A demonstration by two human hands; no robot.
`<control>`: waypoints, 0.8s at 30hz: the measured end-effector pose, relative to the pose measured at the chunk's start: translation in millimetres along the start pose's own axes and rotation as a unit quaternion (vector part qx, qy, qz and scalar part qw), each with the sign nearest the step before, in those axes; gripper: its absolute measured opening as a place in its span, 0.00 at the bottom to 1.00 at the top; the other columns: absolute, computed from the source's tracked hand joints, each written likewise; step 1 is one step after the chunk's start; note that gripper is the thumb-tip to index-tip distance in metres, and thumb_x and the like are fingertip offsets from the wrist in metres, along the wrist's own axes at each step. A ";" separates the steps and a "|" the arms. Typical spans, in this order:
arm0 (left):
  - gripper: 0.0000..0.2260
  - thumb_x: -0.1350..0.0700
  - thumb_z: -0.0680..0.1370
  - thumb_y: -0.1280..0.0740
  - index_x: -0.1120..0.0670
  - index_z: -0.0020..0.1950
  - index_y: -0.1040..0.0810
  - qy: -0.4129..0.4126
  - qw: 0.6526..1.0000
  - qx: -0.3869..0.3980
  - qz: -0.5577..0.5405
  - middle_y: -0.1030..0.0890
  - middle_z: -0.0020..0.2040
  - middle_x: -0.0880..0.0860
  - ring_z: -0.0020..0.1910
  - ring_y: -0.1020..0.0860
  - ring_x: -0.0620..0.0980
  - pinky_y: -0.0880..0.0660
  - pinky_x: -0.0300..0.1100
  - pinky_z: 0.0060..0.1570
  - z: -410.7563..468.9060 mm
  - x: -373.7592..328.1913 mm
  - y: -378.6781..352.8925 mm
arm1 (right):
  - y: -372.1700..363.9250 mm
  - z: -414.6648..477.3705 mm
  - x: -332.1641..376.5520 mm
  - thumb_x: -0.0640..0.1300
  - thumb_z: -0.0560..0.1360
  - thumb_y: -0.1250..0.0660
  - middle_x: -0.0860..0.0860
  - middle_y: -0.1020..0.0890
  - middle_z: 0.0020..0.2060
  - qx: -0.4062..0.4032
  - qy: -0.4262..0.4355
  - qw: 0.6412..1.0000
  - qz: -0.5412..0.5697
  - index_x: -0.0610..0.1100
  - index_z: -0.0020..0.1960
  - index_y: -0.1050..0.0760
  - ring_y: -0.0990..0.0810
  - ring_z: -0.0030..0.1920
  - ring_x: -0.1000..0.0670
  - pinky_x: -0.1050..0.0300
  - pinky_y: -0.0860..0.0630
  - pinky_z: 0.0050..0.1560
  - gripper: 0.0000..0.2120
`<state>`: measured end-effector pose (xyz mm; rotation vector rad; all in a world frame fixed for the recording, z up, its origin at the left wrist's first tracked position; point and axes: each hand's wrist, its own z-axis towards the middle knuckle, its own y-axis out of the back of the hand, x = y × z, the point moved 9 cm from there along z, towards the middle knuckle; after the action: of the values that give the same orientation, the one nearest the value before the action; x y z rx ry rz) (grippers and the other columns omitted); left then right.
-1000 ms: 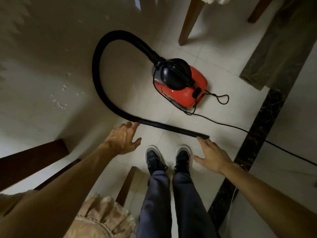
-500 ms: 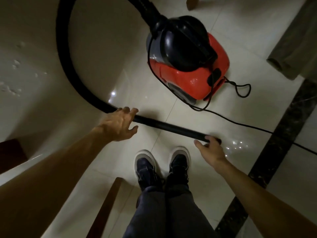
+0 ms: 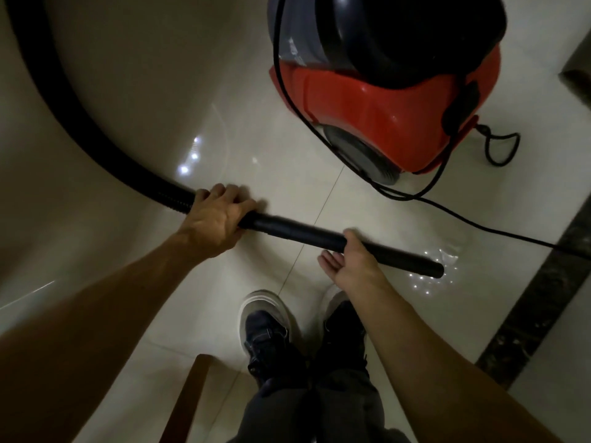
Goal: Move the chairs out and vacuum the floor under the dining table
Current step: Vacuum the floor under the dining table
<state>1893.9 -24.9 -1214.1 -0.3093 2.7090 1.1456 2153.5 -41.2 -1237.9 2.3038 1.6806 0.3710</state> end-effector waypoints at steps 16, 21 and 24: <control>0.18 0.50 0.80 0.34 0.45 0.70 0.28 0.060 0.970 -0.046 -0.229 0.26 0.59 0.53 0.58 0.28 0.54 0.35 0.51 0.63 -141.3 -31.2 77.0 | 41.1 -211.2 37.0 0.45 0.74 0.26 0.44 0.20 0.59 -0.072 0.176 0.980 0.064 0.48 0.67 0.35 0.16 0.44 0.48 0.56 0.17 0.39 0.27; 0.18 0.54 0.78 0.31 0.47 0.68 0.25 0.051 0.925 -0.108 -0.362 0.22 0.52 0.52 0.52 0.24 0.53 0.27 0.53 0.58 -169.9 -25.1 114.3 | 21.4 -297.2 71.1 0.44 0.74 0.26 0.48 0.22 0.61 -0.021 0.324 0.945 0.030 0.55 0.64 0.35 0.17 0.51 0.48 0.60 0.18 0.37 0.24; 0.17 0.56 0.78 0.31 0.47 0.66 0.24 0.040 0.875 -0.134 -0.463 0.22 0.51 0.51 0.50 0.24 0.49 0.26 0.46 0.55 -183.7 -18.7 139.6 | -13.4 -354.0 96.4 0.43 0.74 0.27 0.49 0.20 0.59 0.041 0.442 0.894 -0.056 0.53 0.67 0.35 0.18 0.56 0.51 0.55 0.18 0.47 0.27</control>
<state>1859.3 -60.4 -987.9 -1.5062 1.9517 1.1499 2044.0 76.8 -907.9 2.2038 2.2027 1.5274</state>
